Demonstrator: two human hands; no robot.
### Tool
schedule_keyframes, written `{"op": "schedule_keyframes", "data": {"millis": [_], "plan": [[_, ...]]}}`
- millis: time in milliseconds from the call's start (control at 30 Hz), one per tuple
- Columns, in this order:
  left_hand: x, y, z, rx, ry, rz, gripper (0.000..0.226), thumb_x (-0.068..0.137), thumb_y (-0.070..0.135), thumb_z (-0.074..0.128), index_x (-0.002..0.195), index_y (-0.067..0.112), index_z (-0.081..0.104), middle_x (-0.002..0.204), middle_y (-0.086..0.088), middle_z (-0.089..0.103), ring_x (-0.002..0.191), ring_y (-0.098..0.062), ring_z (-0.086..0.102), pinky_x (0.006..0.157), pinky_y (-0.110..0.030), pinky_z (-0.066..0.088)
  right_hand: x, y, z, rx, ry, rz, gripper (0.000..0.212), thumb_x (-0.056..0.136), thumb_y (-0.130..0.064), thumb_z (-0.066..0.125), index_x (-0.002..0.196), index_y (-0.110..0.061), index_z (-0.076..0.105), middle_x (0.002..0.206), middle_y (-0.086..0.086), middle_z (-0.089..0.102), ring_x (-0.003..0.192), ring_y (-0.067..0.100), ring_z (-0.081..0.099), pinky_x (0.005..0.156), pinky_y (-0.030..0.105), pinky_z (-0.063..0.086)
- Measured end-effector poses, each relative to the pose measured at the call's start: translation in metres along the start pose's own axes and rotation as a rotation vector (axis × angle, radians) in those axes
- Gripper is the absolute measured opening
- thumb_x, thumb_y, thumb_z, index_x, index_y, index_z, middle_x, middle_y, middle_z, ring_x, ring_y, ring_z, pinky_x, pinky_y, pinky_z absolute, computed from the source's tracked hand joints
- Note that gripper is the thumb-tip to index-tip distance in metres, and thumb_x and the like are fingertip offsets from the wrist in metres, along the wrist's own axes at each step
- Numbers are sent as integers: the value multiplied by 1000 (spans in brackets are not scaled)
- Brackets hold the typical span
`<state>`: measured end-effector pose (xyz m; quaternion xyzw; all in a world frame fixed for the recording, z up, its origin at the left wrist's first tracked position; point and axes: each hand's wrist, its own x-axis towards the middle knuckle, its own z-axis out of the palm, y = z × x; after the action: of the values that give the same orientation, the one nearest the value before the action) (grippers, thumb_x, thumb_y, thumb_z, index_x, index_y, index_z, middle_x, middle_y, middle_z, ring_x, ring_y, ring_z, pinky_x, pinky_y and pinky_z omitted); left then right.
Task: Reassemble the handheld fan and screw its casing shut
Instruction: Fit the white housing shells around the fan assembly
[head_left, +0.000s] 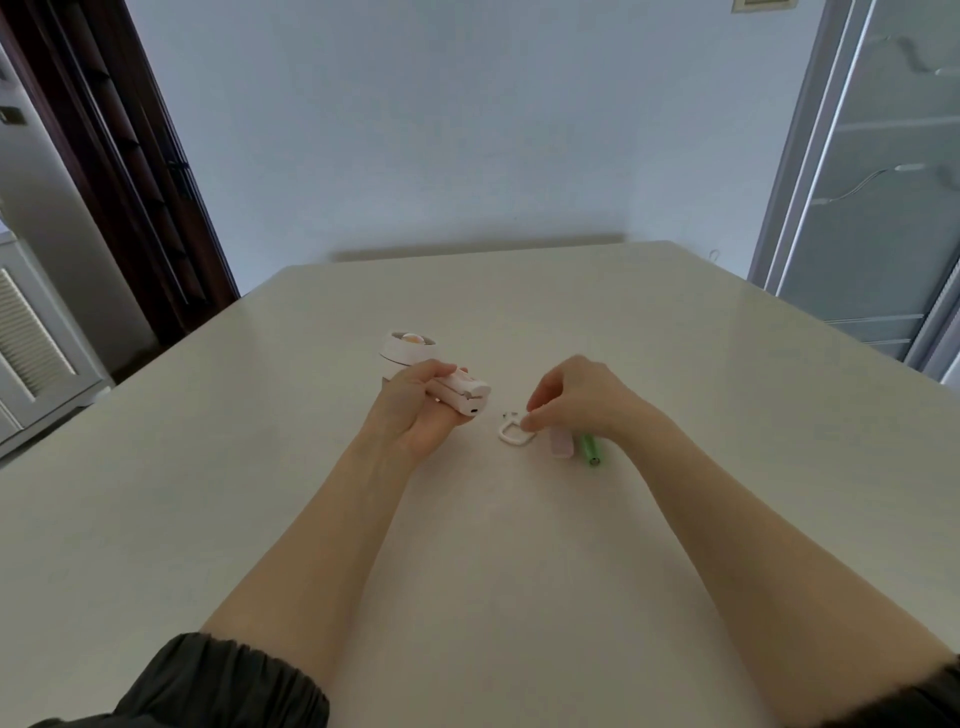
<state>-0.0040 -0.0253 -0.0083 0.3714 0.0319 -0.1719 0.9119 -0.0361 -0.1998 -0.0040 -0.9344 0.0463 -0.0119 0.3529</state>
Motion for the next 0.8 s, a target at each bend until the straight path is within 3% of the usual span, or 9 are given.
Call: {"op": "schedule_keyframes", "data": {"millis": [67, 133, 333, 400, 467, 533, 600, 700, 800], "plan": [[2, -1, -2, 22, -21, 24, 25, 90, -11, 41, 101, 11, 46, 89, -12, 47, 84, -23, 53, 101, -48, 39, -2, -1, 4, -11, -35, -14, 27, 62, -30, 82, 82, -16, 71, 80, 4, 72, 68, 11, 65, 58, 22, 47], [3, -2, -5, 55, -44, 57, 26, 91, -11, 43, 103, 12, 46, 93, -13, 48, 87, -26, 55, 104, -55, 36, -3, -2, 7, -37, -16, -33, 33, 58, -35, 83, 82, -16, 70, 77, 2, 71, 68, 13, 67, 54, 22, 46], [1, -6, -3, 120, -40, 167, 33, 88, -9, 54, 110, 14, 47, 91, -15, 55, 77, -29, 66, 75, -58, 54, -9, -13, 16, -179, 23, -126, 29, 64, -29, 78, 83, -10, 70, 77, 6, 69, 67, 25, 69, 60, 34, 57], [1, -6, -4, 141, -29, 179, 39, 87, -8, 57, 117, 13, 46, 92, -16, 55, 73, -28, 69, 70, -56, 57, -10, -17, 20, -270, 47, -174, 27, 71, -28, 72, 87, -7, 69, 81, 9, 69, 71, 26, 67, 57, 31, 53], [3, -7, -7, 110, 10, 170, 61, 84, -8, 62, 135, 15, 38, 100, -15, 55, 86, -31, 65, 71, -56, 56, -11, -22, 23, -396, 75, -219, 23, 76, -26, 63, 87, -6, 67, 78, 7, 64, 66, 25, 61, 50, 24, 42], [5, -7, -9, 64, 53, 169, 75, 80, -8, 66, 141, 21, 32, 103, -14, 57, 93, -34, 62, 70, -58, 56, -12, -26, 26, -502, 77, -253, 16, 78, -24, 59, 74, -8, 59, 69, 2, 54, 58, 22, 52, 47, 22, 36], [7, -7, -10, 41, 74, 164, 81, 78, -7, 68, 143, 22, 30, 107, -14, 57, 97, -35, 63, 68, -57, 57, -13, -29, 27, -580, 68, -281, 24, 79, -23, 57, 62, -12, 44, 61, -1, 44, 50, 18, 44, 45, 23, 31], [7, -7, -9, 38, 77, 159, 70, 80, -3, 68, 140, 15, 35, 108, -13, 58, 88, -31, 69, 68, -51, 59, -14, -31, 24, -600, 74, -310, 12, 81, -20, 57, 77, -9, 56, 70, 2, 49, 55, 20, 45, 49, 25, 33], [6, -7, -8, 65, 70, 170, 34, 83, 2, 67, 113, 7, 52, 92, -10, 60, 68, -25, 72, 64, -42, 61, -14, -30, 18, -464, 94, -323, 15, 85, -19, 58, 74, -8, 59, 73, 7, 59, 62, 24, 52, 55, 25, 37]]}}
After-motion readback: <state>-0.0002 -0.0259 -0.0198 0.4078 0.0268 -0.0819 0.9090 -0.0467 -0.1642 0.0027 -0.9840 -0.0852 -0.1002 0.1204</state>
